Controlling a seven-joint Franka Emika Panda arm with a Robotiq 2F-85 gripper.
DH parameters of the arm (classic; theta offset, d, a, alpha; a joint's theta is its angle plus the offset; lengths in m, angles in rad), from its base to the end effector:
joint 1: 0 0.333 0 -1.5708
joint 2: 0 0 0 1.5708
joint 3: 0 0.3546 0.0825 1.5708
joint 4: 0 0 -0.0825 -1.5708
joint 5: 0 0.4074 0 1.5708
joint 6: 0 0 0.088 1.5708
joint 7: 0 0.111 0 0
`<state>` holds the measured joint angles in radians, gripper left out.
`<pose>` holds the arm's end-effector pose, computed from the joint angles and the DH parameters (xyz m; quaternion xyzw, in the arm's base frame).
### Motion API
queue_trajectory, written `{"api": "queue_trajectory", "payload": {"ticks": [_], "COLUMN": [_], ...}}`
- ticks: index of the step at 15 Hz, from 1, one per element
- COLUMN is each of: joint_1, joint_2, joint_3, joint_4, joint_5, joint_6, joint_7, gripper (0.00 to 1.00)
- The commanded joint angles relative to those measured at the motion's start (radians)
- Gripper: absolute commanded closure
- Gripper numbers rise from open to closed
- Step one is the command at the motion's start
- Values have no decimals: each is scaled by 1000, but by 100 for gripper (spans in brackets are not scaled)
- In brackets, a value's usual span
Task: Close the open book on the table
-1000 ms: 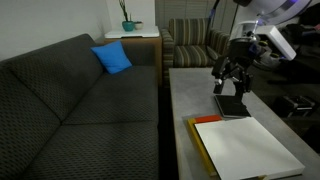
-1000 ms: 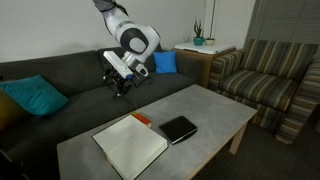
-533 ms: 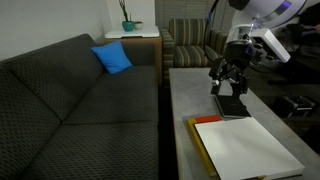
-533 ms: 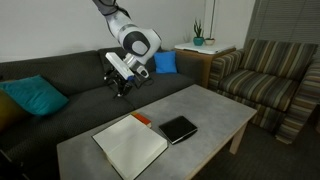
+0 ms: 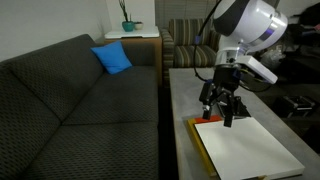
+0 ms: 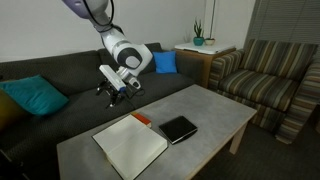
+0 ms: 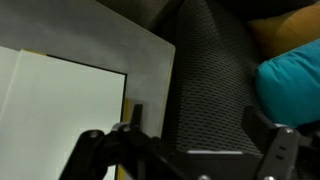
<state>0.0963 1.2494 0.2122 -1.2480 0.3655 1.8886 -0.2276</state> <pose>0.6625 0.2136 -0.0299 -0.9167 -0.1048 0.2928 0.2510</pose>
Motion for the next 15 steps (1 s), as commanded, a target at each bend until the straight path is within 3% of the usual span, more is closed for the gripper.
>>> {"api": "queue_trajectory", "payload": {"ticks": [1,6,7,15], "joint_1": [34,74,71,99], "joint_2": [140,283,222,239], "joint_3": [15,19,15,24], "joint_4": [137,277,174,138], "joint_5": [-5,-10,11,-3], "joint_6": [7,17,54,48], "joint_7": [107,229,212,189], "gripper": [0,0,0,0]}}
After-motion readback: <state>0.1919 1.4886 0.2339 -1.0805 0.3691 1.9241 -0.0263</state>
